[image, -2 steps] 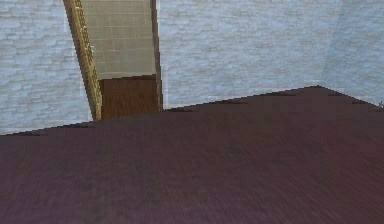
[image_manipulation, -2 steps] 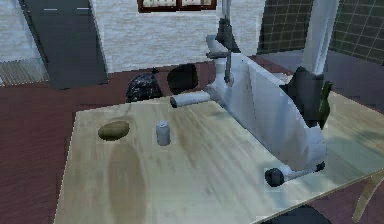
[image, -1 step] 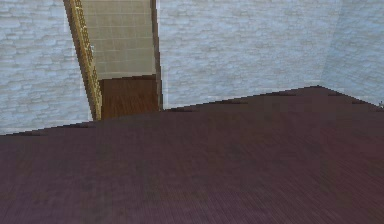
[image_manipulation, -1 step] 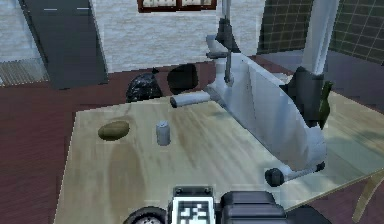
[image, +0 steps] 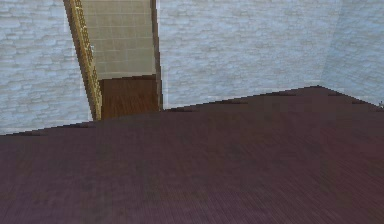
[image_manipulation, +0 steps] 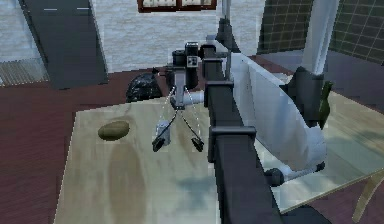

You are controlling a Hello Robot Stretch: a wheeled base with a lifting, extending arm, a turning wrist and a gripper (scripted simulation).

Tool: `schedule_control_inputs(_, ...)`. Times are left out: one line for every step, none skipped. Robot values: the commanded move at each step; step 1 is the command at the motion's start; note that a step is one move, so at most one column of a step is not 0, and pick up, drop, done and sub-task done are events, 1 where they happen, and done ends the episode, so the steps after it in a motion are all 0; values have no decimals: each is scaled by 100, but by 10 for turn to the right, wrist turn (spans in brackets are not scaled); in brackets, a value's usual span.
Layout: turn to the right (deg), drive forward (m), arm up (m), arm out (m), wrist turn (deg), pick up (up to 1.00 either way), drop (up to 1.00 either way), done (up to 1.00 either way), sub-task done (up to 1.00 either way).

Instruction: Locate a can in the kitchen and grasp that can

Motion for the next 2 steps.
schedule_control_inputs(0, 0, 0, 0, 450, 0, 0, 0, 0)
schedule_control_inputs(0, 0, 0, 0, 450, 0, 0, 0, 0)
